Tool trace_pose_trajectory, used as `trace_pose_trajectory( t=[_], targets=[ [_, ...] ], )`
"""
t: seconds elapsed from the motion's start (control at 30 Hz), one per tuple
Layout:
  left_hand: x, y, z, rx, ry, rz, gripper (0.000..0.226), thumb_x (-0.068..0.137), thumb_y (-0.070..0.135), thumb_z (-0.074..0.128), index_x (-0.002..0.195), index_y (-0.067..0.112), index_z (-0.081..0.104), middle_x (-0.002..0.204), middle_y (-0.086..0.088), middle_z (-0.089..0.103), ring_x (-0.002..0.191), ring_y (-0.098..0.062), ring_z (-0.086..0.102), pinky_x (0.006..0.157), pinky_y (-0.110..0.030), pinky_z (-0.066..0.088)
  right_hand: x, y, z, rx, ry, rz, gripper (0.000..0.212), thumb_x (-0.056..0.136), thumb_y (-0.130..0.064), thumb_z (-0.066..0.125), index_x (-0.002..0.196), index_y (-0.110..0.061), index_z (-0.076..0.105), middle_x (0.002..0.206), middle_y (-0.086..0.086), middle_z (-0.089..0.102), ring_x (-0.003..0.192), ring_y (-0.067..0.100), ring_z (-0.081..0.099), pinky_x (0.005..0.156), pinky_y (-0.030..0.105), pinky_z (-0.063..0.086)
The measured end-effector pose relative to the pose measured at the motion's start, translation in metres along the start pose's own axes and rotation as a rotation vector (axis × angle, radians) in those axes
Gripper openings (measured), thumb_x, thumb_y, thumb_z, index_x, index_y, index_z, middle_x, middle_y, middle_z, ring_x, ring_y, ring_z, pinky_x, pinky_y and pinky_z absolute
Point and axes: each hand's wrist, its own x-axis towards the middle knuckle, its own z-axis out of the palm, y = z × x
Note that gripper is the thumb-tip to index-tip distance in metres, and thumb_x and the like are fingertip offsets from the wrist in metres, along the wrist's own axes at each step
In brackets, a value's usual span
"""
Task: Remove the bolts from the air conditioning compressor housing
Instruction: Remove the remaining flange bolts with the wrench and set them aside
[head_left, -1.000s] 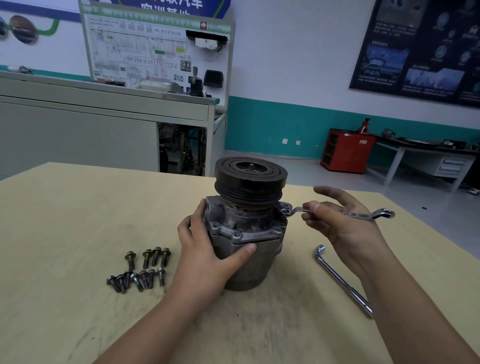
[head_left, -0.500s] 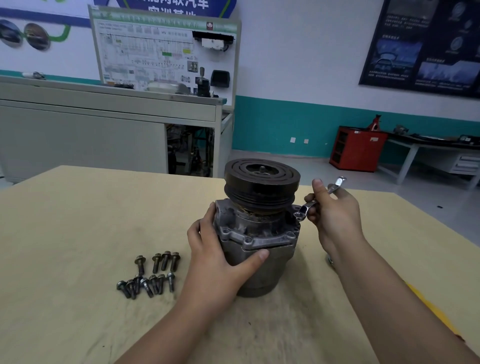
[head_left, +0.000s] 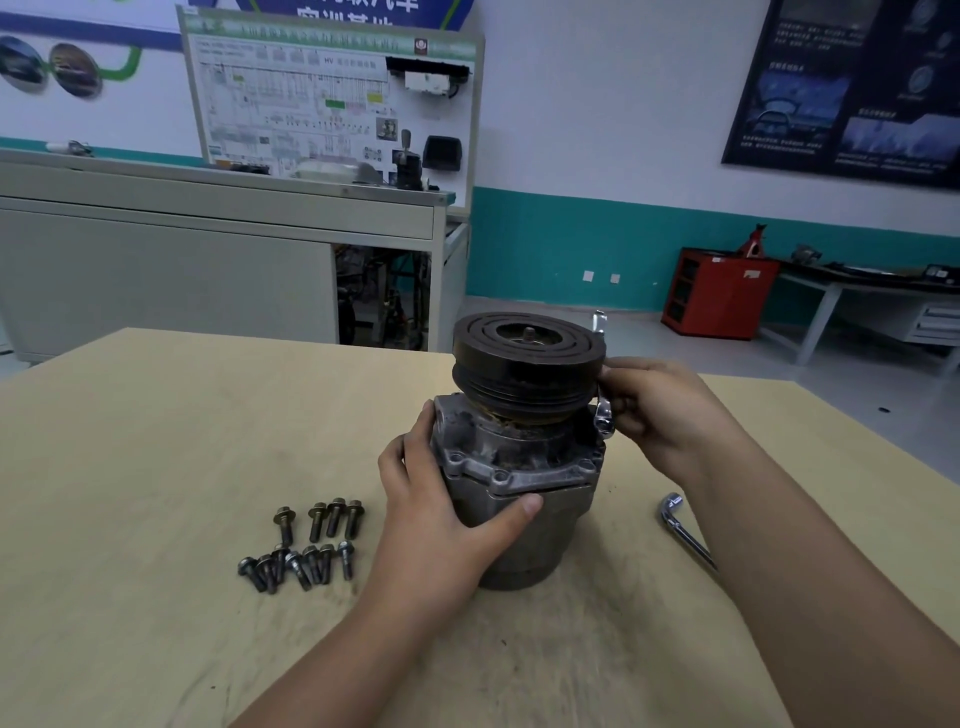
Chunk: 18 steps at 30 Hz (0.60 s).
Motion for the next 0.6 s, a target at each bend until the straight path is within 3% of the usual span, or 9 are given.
trace_pose_trajectory(
  t=[0.07, 0.23, 0.4, 0.6],
  targets=[
    [0.0, 0.0, 0.0, -0.001, 0.003, 0.001, 0.112, 0.057, 0.062, 0.068, 0.147, 0.041, 0.004, 0.135, 0.022, 0.013, 0.1, 0.019, 0.025, 0.098, -0.014, 0.024, -0.002, 0.004, 0.001, 0.168, 0.068, 0.013, 0.017, 0.094, 0.006, 0.043, 0.083, 0.002, 0.056, 0.064, 0.01, 0.054, 0.035, 0.001, 0.038, 0.03, 0.013, 0.023],
    [0.001, -0.002, 0.0, -0.015, 0.007, -0.003, 0.111, 0.056, 0.063, 0.068, 0.145, 0.044, 0.005, 0.134, 0.022, 0.014, 0.104, 0.017, 0.026, 0.097, -0.014, 0.025, -0.011, 0.001, -0.008, 0.548, 0.173, -0.008, 0.023, 0.096, 0.001, 0.04, 0.075, -0.005, 0.047, 0.07, 0.008, 0.051, 0.039, 0.005, 0.043, 0.034, 0.013, 0.031],
    [0.001, -0.003, 0.0, -0.012, 0.011, -0.01, 0.116, 0.051, 0.072, 0.064, 0.145, 0.044, 0.003, 0.134, 0.022, 0.014, 0.113, 0.01, 0.027, 0.098, -0.015, 0.024, -0.039, 0.003, -0.013, 0.415, 0.21, -0.275, 0.022, 0.091, 0.008, 0.05, 0.078, -0.009, 0.047, 0.06, 0.004, 0.065, 0.055, 0.013, 0.065, 0.054, 0.017, 0.051],
    [0.001, -0.003, -0.001, -0.014, 0.014, -0.018, 0.121, 0.045, 0.076, 0.058, 0.147, 0.041, 0.004, 0.135, 0.021, 0.014, 0.115, 0.008, 0.026, 0.1, -0.016, 0.025, -0.072, 0.022, -0.009, 0.053, 0.333, -0.604, 0.021, 0.083, 0.004, 0.065, 0.076, -0.012, 0.053, 0.072, 0.003, 0.069, 0.07, 0.02, 0.071, 0.067, 0.022, 0.056]
  ],
)
